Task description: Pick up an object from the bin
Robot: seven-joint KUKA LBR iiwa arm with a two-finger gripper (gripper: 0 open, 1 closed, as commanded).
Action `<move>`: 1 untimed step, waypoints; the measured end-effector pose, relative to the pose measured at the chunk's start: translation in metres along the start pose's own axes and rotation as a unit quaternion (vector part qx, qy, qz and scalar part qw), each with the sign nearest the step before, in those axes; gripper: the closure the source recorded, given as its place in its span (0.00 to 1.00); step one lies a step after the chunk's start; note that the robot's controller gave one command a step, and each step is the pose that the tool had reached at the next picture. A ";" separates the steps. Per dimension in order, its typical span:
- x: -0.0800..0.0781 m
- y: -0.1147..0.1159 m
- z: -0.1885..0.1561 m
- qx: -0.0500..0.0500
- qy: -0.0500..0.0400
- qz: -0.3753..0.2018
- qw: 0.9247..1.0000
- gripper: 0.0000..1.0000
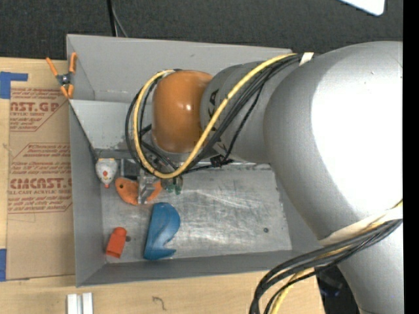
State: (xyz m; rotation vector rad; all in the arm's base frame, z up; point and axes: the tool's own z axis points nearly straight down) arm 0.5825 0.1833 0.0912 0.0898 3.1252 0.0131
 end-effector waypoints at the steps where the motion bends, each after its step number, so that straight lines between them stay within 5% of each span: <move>1: 0.001 -0.001 -0.005 0.002 0.005 0.000 1.000 1.00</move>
Offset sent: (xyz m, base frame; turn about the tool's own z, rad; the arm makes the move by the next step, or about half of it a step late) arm 0.0001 0.0000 0.0041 -0.0001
